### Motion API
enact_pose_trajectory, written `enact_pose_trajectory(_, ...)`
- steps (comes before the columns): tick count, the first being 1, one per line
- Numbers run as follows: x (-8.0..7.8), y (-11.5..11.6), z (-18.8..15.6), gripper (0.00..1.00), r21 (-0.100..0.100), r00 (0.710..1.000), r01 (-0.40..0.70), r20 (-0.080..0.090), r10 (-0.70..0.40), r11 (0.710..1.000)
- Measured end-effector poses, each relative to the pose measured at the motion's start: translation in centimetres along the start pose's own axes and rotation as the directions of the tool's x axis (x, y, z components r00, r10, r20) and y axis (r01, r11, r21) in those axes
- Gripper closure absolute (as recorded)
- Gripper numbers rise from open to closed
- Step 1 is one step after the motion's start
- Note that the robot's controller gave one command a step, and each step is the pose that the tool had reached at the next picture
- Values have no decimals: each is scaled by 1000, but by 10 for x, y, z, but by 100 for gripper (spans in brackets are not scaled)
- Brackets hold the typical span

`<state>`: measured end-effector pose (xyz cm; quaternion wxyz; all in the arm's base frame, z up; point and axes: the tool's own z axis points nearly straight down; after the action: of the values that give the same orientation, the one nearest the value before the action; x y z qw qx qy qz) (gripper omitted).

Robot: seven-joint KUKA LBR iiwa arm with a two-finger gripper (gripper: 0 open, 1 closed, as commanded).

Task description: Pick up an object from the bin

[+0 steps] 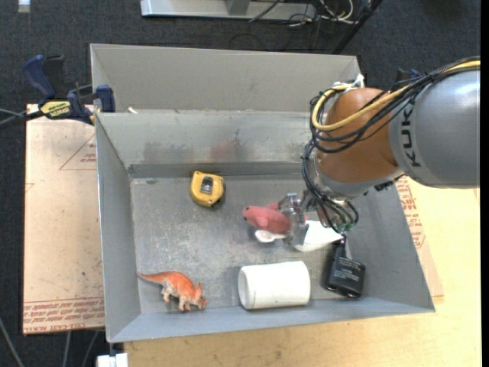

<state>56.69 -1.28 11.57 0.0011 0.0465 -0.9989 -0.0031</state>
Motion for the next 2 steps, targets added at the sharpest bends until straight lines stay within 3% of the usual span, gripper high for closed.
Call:
enact_pose_trajectory(1, 2, -2, -17, 100, -1, 1000, 0, 6, 0, 1000)
enact_pose_trajectory(2, 10, -32, -40, 100, 7, 998, 62, 16, -62, 998)
